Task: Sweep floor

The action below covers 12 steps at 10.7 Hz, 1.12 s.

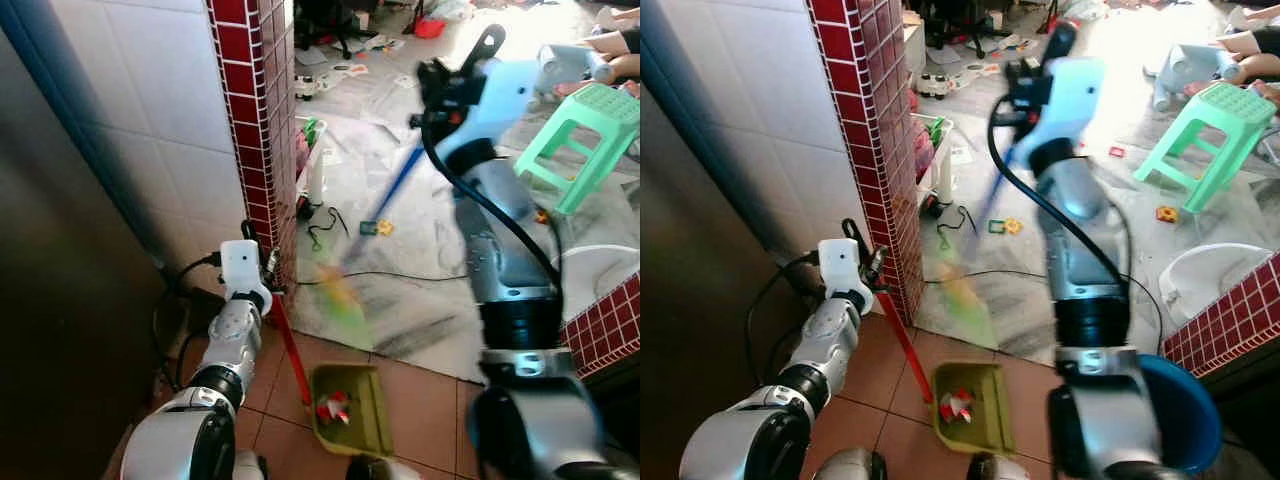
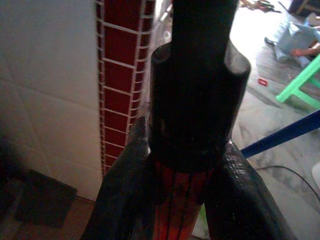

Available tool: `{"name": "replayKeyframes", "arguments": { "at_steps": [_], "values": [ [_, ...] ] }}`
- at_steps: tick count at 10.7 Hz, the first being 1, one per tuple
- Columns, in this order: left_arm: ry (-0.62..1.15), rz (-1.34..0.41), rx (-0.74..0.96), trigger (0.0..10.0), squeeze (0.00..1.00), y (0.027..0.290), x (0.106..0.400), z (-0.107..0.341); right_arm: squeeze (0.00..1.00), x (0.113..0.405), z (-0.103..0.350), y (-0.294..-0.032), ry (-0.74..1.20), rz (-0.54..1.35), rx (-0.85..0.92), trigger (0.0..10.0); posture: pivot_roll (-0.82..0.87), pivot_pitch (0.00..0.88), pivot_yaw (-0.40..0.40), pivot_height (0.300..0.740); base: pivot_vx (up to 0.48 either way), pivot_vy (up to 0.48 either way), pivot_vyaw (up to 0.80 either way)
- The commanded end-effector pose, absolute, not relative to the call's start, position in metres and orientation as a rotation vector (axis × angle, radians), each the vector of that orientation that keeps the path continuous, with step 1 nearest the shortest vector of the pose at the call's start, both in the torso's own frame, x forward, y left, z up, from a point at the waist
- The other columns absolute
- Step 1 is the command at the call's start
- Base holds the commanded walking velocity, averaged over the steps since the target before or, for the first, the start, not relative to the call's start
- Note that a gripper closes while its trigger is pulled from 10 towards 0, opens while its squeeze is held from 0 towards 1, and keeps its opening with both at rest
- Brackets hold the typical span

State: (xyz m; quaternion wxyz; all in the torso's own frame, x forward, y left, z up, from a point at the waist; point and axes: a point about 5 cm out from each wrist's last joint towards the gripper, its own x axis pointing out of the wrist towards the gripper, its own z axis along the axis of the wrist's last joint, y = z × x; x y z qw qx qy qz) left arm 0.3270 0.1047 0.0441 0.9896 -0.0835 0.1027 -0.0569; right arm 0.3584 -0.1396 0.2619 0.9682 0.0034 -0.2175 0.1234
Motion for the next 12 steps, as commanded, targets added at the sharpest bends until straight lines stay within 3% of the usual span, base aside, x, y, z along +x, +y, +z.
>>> {"name": "replayKeyframes", "arguments": {
  "at_steps": [1, 2, 4, 7, 12],
  "values": [
    [0.209, -0.141, -0.178, 10.0, 0.0, 0.102, 0.33, 0.048, 0.0, 0.358, 0.259, -0.14, -0.452, 0.232, -0.04, 10.0, -0.13, 0.0, 0.001, 0.74, 0.0, 0.0, 0.0],
    [0.161, -0.16, -0.178, 10.0, 0.0, 0.103, 0.335, 0.057, 0.0, 0.36, 0.242, -0.147, -0.398, 0.176, -0.142, 10.0, -0.12, 0.0, 0.003, 0.74, 0.0, 0.0, 0.0],
    [0.049, -0.196, -0.176, 10.0, 0.0, 0.109, 0.338, 0.076, 0.0, 0.356, 0.208, -0.159, -0.302, 0.125, -0.186, 10.0, -0.1, 0.0, 0.028, 0.74, 0.0, 0.0, 0.0],
    [-0.017, -0.224, -0.148, 10.0, 0.0, 0.127, 0.313, 0.079, 0.0, 0.337, 0.163, -0.153, -0.214, 0.218, -0.257, 10.0, -0.09, 0.0, 0.072, 0.74, 0.0, 0.0, 0.0],
    [-0.042, -0.175, -0.112, 10.0, 0.0, 0.149, 0.274, 0.088, 0.0, 0.315, 0.127, -0.178, -0.155, -0.132, -0.105, 10.0, -0.07, 0.0, 0.021, 0.74, 0.0, 0.0, 0.0]
  ]
}}
